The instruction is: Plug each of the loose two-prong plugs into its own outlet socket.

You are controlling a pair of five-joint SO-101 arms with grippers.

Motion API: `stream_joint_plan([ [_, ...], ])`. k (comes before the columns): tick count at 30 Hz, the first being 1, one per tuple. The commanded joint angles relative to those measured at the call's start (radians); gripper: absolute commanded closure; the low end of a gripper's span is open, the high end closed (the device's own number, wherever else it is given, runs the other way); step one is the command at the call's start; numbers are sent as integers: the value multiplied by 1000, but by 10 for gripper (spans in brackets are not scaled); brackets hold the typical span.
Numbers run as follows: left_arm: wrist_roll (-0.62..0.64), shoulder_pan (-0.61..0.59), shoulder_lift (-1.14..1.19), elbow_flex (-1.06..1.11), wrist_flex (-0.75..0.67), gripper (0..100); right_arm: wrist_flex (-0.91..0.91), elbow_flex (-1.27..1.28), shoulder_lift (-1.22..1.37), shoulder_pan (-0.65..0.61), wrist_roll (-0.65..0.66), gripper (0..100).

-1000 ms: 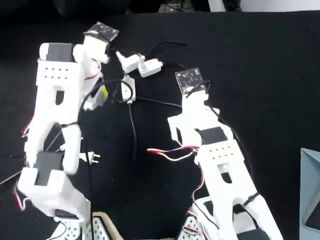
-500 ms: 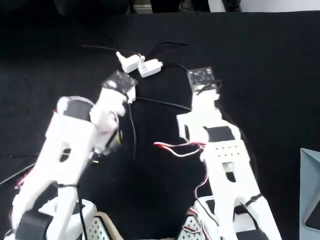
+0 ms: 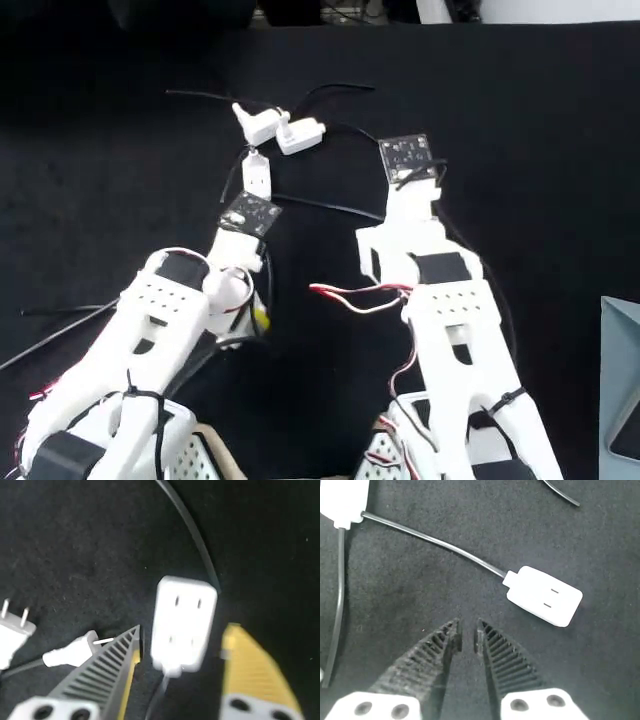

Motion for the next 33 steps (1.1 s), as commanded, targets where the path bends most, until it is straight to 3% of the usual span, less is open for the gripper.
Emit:
stream_joint_plan([
  [1,23,-12,-29,-59,52,651,-5,-38,-28,11,-9,935],
  [8,15,-148,-192,-188,207,651,-5,-38,-28,11,-3,932],
  [12,-32,-321,-431,-205,276,651,-3,-48,-28,3,3,932],
  [15,-46,-516,-615,-183,318,651,9,-65,-28,-52,74,934],
  [19,-60,-805,-801,-110,333,648,86,-125,-21,-195,114,933],
  [22,-112,-952,-885,-48,327,648,166,-194,-19,-325,138,932],
  [28,-152,-1119,-919,22,307,648,230,-331,67,-585,167,929],
  [33,-147,-1208,-919,110,215,649,230,-447,289,-717,161,794],
])
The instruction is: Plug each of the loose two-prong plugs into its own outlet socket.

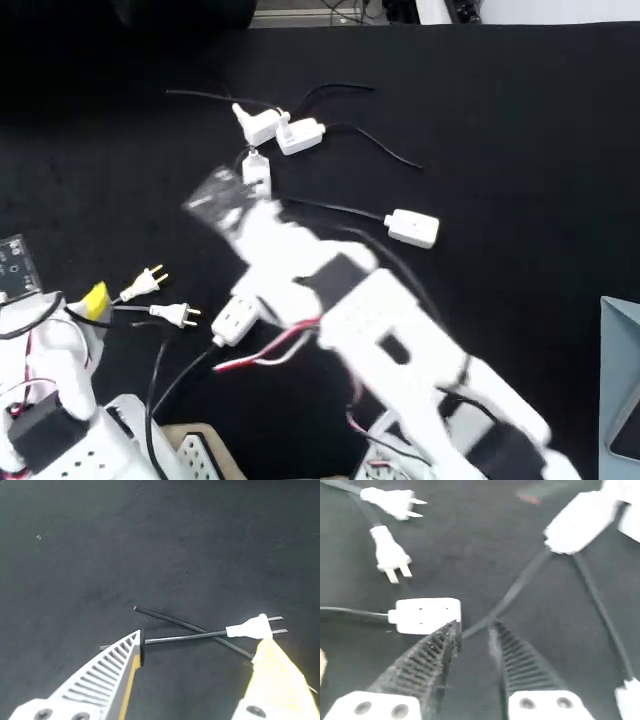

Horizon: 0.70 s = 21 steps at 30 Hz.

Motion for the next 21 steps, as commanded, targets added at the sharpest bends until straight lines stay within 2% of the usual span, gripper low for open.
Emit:
stream_joint_plan([
  [1,-5,-148,-3,61,-89,649,3,-148,180,-112,2,770],
  [4,-3,-165,-8,114,-129,650,-5,-222,291,-152,2,736],
  [12,-3,-214,-11,186,-172,650,-5,-414,521,-204,12,733],
  [21,-3,-280,-11,188,-163,650,-5,-599,737,-236,176,732],
])
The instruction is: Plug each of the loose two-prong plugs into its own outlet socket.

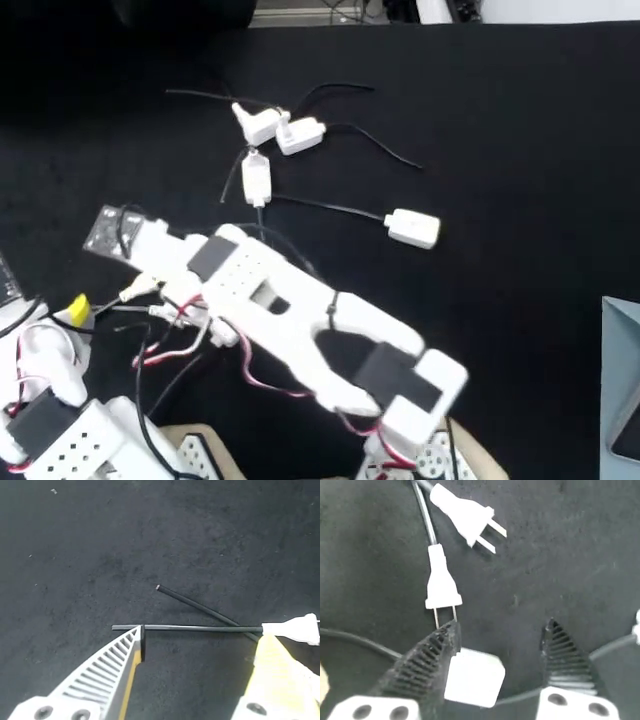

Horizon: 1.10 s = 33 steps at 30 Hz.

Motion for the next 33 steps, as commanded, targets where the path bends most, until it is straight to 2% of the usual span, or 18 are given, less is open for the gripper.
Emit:
stream_joint_plan([
  [1,-3,-140,-3,-5,-11,650,-6,-139,90,-46,58,732],
  [14,-3,-246,-3,28,-11,650,-5,-446,467,-127,58,732],
  [21,-5,-246,-3,31,-11,650,41,-582,588,-87,58,746],
  [23,-5,-246,-3,31,-11,650,69,-610,605,-80,58,800],
  [27,-5,-245,-3,31,-11,650,81,-648,618,-57,61,975],
  [33,-5,-245,-3,33,-11,650,160,-696,579,14,58,987],
])
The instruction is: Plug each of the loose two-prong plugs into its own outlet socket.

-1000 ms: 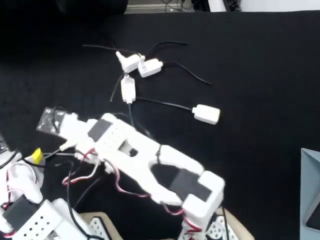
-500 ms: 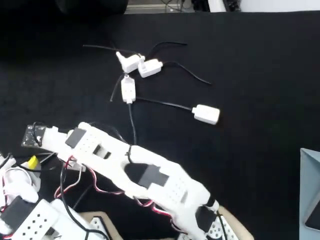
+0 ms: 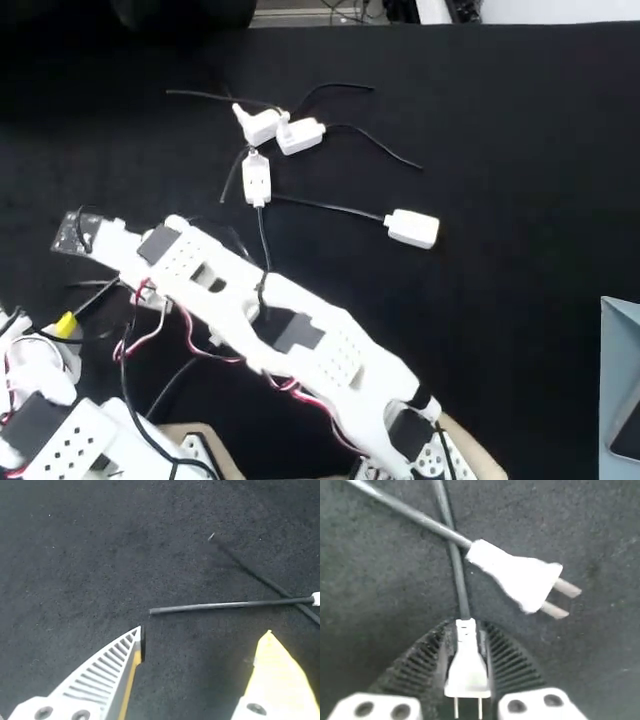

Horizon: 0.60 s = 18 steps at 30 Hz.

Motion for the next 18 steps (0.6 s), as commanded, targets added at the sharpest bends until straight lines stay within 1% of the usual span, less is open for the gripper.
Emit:
stream_joint_plan([
  [1,-5,-108,-5,-8,-11,650,100,-58,-65,51,6,987],
  [10,-5,-102,-5,-15,-11,650,331,-90,-269,149,3,987],
  [14,-3,-102,-5,-13,-11,650,404,-88,-366,207,-74,987],
  [18,-3,-102,-5,-15,-11,650,526,-88,-450,267,-104,987],
])
